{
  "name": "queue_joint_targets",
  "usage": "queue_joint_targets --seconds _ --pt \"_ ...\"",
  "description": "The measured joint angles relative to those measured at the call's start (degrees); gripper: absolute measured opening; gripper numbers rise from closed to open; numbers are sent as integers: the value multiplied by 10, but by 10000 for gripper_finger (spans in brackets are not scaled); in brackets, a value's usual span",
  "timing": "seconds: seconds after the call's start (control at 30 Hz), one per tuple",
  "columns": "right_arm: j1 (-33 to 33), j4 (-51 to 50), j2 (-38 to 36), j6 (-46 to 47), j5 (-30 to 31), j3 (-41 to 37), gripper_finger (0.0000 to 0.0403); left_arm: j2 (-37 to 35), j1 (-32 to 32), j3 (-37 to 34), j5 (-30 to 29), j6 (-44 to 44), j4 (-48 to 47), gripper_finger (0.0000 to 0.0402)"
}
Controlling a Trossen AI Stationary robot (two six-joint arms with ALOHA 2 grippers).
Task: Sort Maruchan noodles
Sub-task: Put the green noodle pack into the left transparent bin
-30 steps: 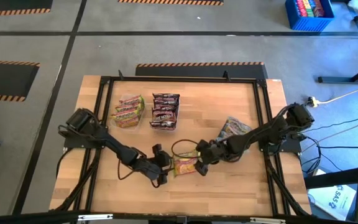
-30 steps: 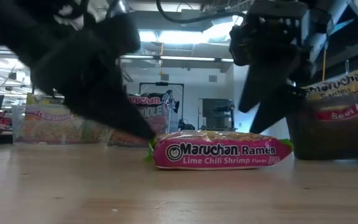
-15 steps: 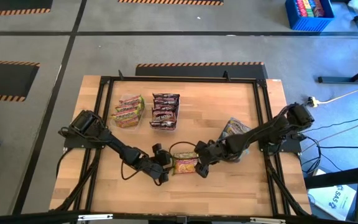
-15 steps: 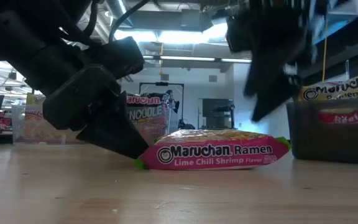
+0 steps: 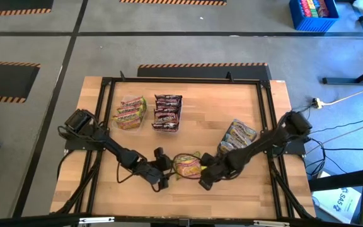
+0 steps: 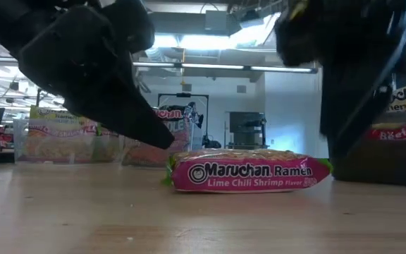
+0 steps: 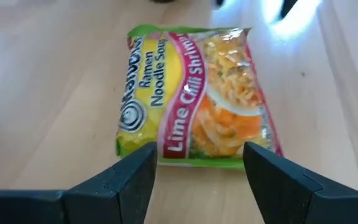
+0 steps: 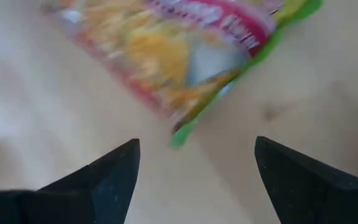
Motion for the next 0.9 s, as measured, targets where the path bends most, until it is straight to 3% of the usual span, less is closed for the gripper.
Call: queue_joint_targets --seconds 0.47,0.9 --pt "-36 132 50 -88 26 -1 301 28 12 2 6 -6 -26 234" --pt "-34 222 53 -136 95 0 301 32 -33 0 -25 -18 -68 234"
